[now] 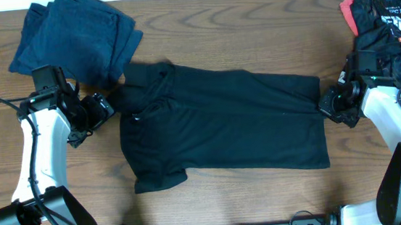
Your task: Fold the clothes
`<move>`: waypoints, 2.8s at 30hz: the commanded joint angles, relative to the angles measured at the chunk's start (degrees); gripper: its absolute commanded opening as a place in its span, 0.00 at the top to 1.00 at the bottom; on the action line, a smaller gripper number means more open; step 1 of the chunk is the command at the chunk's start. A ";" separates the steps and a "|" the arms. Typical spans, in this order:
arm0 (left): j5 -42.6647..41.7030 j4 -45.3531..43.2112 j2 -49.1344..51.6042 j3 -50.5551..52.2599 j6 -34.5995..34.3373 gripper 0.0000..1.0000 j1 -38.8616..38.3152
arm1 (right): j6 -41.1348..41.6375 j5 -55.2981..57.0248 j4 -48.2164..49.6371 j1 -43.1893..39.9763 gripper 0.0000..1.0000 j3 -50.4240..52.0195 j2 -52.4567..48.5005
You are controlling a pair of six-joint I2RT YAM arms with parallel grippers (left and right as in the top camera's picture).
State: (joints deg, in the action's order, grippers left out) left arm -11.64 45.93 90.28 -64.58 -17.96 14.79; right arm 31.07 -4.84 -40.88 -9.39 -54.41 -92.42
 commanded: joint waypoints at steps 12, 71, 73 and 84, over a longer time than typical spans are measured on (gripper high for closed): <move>-22.43 -3.37 0.22 0.59 18.45 0.21 -1.51 | -1.55 1.55 1.27 -0.46 0.98 -1.51 -0.26; -10.58 -35.39 25.55 0.42 4.09 0.94 -1.20 | -0.92 2.19 0.83 -0.28 0.96 -1.51 -0.28; -10.67 -35.39 25.55 0.42 4.09 0.93 -1.20 | -0.92 0.48 1.42 -0.15 0.85 -1.51 -0.28; -13.40 -32.68 19.98 0.42 4.48 0.72 -1.20 | -1.25 -1.81 2.58 2.78 0.04 -1.51 -0.28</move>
State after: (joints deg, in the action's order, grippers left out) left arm -28.67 11.84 112.53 -64.64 -13.74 12.38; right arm 29.93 -6.00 -38.20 -7.33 -54.70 -92.42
